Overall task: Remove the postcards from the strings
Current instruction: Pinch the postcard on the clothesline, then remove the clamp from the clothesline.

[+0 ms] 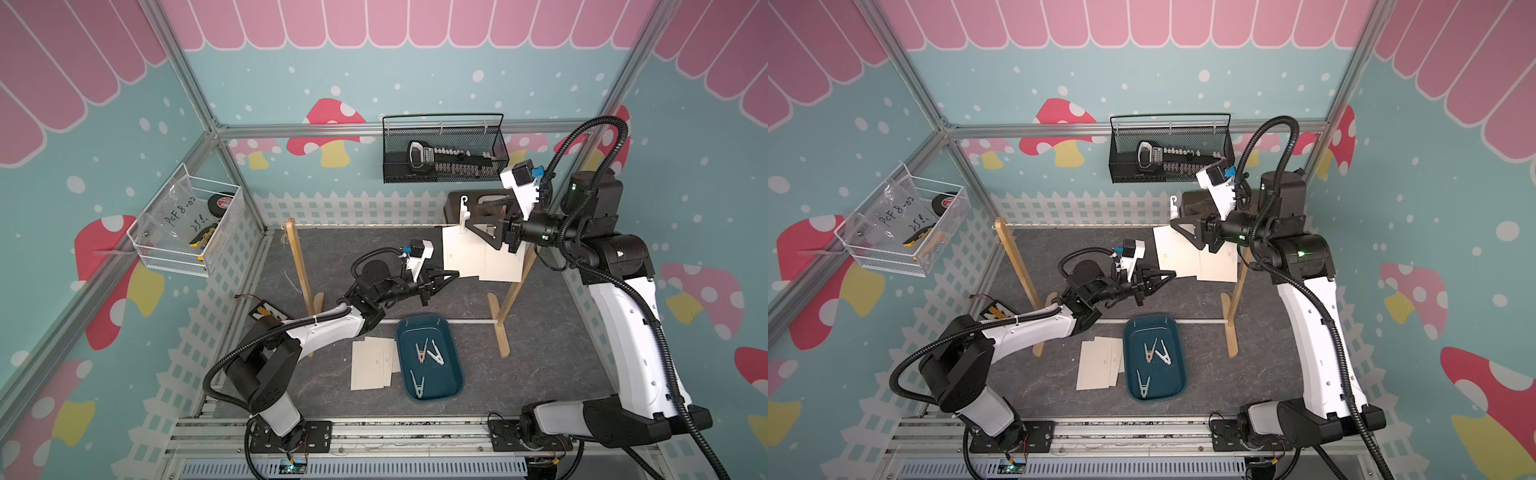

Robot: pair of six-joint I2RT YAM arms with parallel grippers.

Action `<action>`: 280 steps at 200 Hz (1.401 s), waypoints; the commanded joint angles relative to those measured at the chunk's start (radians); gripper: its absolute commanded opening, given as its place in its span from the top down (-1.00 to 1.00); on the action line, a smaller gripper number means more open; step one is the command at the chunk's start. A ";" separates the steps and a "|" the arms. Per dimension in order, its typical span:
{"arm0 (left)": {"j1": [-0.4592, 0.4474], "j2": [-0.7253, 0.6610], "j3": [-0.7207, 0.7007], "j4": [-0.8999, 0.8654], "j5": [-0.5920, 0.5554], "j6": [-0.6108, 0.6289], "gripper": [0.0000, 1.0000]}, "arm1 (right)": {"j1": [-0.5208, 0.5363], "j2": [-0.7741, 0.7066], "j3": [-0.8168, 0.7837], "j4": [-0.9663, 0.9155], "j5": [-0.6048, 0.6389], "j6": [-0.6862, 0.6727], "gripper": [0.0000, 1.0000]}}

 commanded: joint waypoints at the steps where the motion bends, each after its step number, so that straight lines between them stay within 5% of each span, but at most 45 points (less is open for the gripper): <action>1: 0.007 -0.022 0.033 0.001 0.035 0.014 1.00 | -0.004 0.001 0.015 0.021 -0.030 0.005 -0.17; 280: 0.019 -0.035 0.042 -0.023 0.103 0.029 1.00 | 0.115 0.088 0.108 -0.021 0.202 0.052 -0.38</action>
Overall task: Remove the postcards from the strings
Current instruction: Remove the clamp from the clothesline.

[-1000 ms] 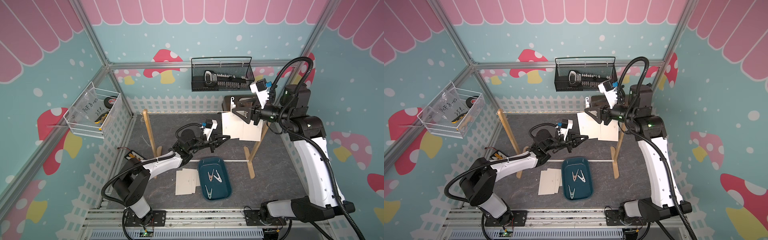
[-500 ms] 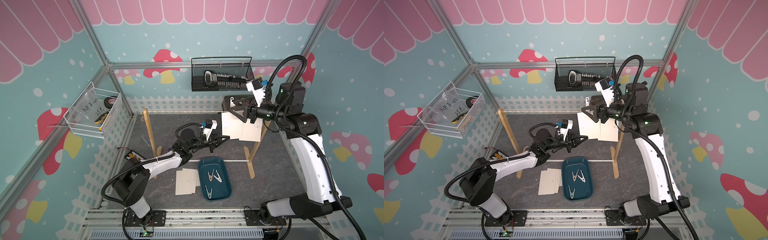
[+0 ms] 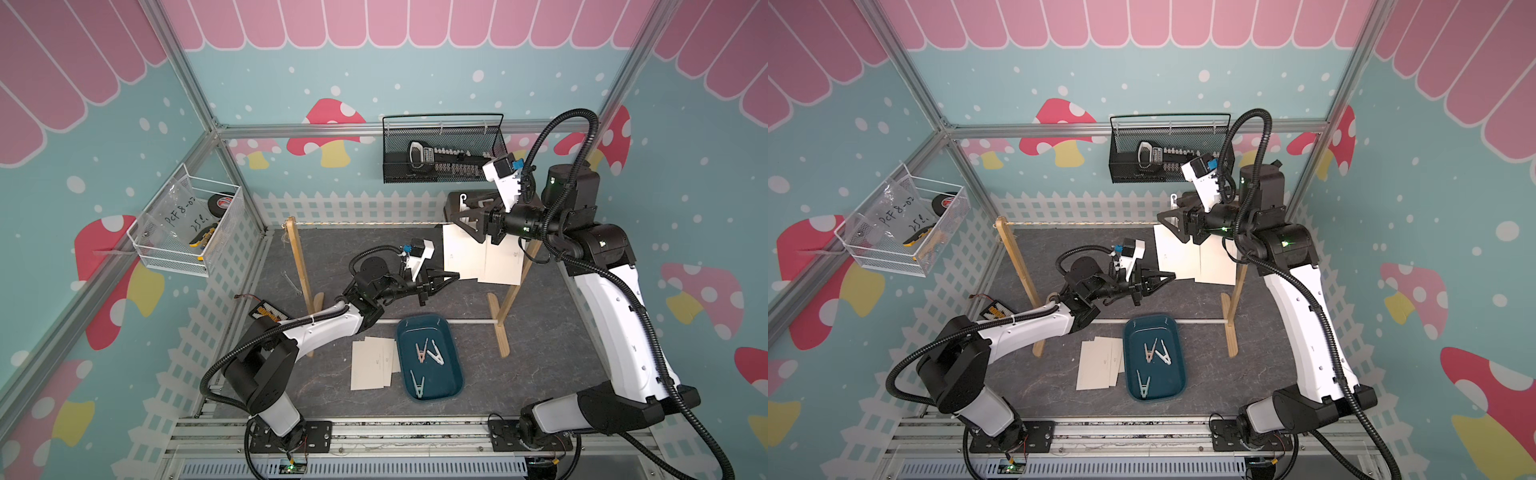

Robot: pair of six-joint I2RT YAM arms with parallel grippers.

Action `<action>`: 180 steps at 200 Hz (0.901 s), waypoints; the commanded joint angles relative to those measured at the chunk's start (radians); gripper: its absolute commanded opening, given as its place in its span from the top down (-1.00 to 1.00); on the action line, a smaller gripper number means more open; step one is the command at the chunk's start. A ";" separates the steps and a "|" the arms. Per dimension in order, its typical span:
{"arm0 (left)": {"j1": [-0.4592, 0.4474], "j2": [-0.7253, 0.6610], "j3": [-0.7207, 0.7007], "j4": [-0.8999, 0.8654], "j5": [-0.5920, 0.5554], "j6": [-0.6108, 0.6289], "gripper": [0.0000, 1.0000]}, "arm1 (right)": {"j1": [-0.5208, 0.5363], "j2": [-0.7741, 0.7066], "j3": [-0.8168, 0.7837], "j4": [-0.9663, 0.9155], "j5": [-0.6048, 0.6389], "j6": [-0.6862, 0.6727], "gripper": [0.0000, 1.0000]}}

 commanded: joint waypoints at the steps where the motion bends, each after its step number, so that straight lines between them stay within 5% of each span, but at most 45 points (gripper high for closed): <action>1: 0.005 -0.025 0.029 0.006 0.021 0.018 1.00 | 0.010 0.011 0.028 -0.013 0.026 -0.008 -0.38; 109: 0.006 -0.041 0.028 -0.001 0.025 0.021 1.00 | 0.017 -0.011 -0.002 0.060 -0.192 -0.023 -0.38; 180: 0.005 -0.058 0.006 -0.006 0.021 0.026 1.00 | 0.007 -0.040 -0.025 0.093 -0.197 -0.033 -0.32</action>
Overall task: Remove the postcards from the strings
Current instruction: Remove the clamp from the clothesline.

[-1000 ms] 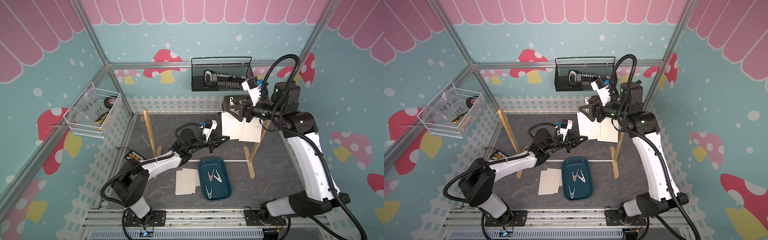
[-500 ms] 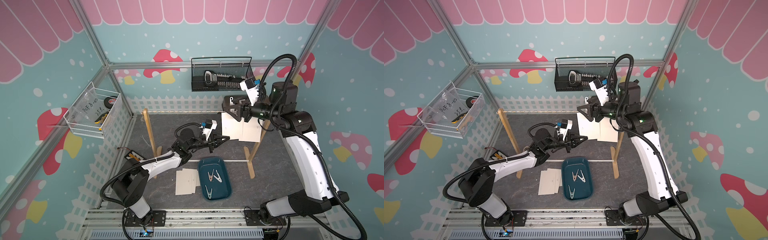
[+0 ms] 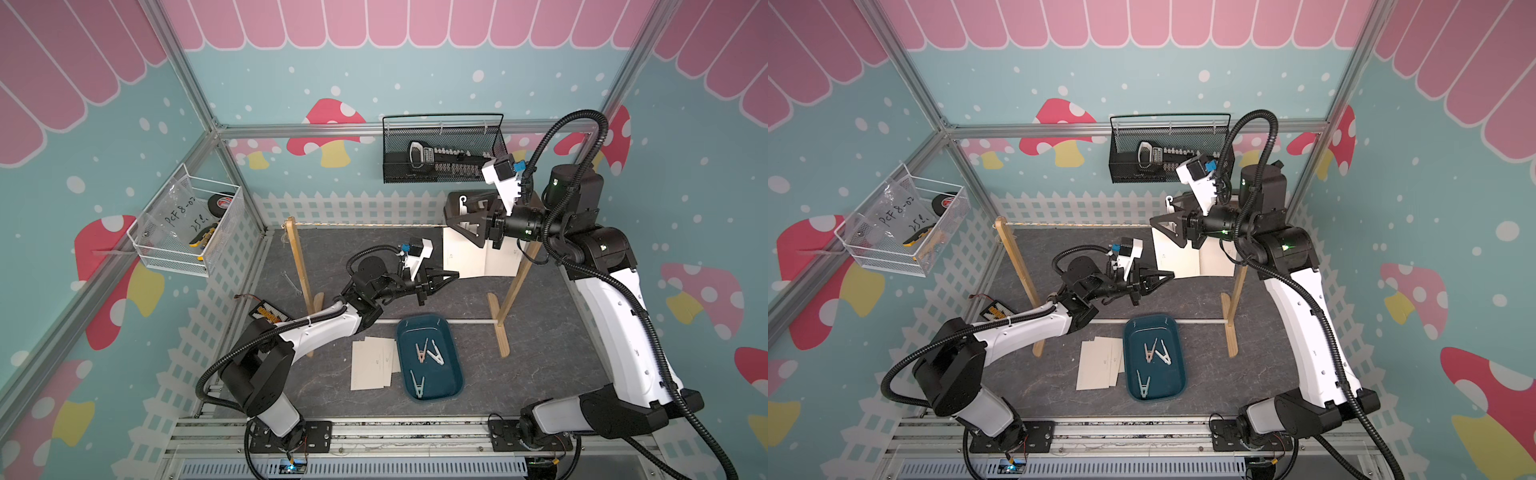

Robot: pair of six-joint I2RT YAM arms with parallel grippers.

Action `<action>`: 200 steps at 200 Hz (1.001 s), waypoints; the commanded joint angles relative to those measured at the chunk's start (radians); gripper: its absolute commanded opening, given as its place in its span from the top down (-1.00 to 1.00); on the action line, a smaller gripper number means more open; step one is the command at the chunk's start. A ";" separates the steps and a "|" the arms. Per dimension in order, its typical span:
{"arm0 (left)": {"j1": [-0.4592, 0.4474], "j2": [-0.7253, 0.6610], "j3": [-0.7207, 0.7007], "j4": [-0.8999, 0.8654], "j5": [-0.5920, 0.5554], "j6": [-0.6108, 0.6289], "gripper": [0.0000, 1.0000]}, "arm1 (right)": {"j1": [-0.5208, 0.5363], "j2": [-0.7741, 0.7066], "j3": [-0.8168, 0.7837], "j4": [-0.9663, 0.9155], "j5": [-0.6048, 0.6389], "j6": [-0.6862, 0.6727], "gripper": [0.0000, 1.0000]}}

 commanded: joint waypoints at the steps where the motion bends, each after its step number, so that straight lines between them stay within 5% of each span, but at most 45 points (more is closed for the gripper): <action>1: 0.005 -0.032 0.007 -0.002 0.019 0.026 1.00 | -0.005 -0.016 0.001 0.021 -0.035 -0.026 -0.32; 200: 0.043 -0.032 0.017 -0.017 0.052 -0.007 1.00 | -0.041 -0.036 -0.045 -0.021 -0.232 -0.187 0.02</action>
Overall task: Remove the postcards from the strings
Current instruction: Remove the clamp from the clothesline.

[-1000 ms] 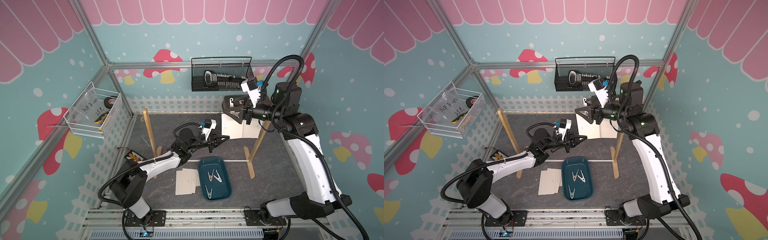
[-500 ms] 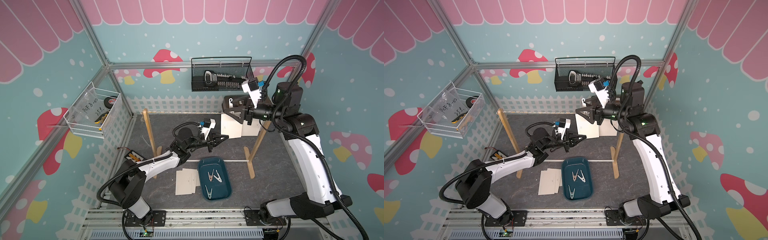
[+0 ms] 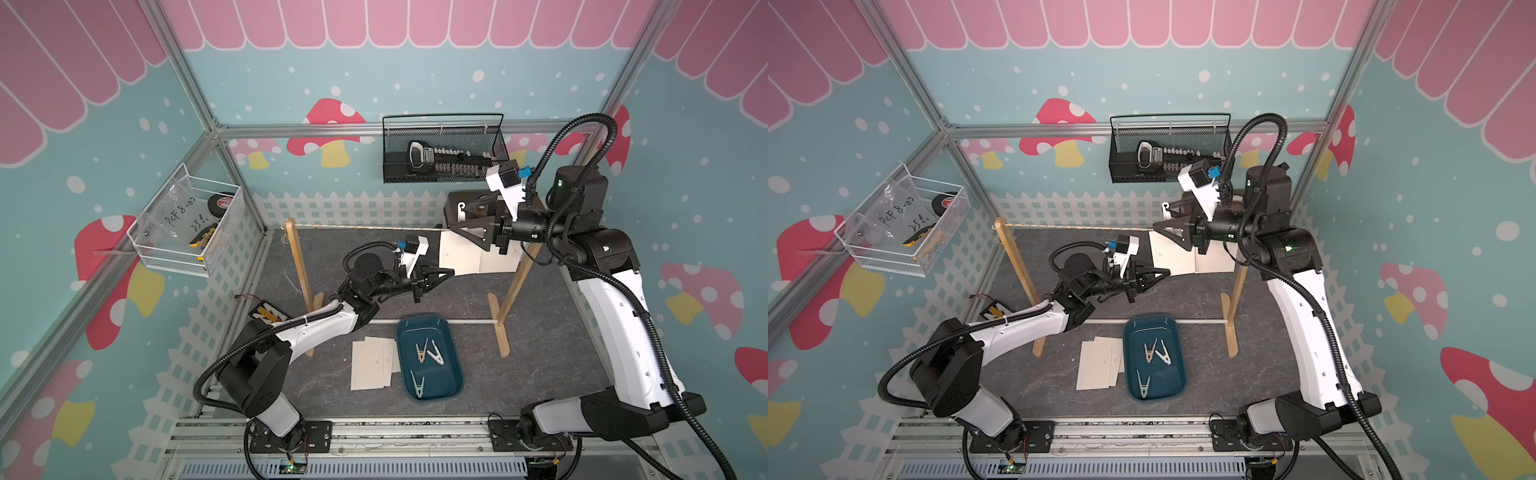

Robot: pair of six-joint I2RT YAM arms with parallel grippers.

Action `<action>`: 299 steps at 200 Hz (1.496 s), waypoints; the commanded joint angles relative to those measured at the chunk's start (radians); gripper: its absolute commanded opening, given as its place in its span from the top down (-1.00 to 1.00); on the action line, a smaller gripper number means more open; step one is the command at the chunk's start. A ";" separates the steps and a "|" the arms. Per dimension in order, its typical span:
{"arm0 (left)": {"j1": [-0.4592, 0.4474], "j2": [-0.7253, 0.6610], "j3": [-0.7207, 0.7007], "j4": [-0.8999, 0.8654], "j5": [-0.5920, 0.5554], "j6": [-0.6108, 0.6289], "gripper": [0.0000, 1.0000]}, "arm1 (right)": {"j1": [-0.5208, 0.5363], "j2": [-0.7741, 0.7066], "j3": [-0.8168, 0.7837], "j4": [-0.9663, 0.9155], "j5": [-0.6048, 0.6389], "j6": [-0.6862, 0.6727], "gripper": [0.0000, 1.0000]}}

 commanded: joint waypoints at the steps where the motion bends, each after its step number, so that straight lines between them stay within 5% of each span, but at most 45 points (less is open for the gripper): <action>1: 0.010 -0.026 0.017 0.012 0.027 -0.003 1.00 | -0.004 -0.022 -0.017 -0.026 -0.066 -0.064 0.02; 112: 0.011 -0.008 0.045 0.010 0.054 -0.030 1.00 | -0.008 -0.014 -0.019 -0.043 -0.058 -0.118 0.18; 299: 0.012 0.019 0.072 -0.040 0.051 -0.030 1.00 | -0.008 -0.046 -0.121 0.158 -0.029 0.026 0.69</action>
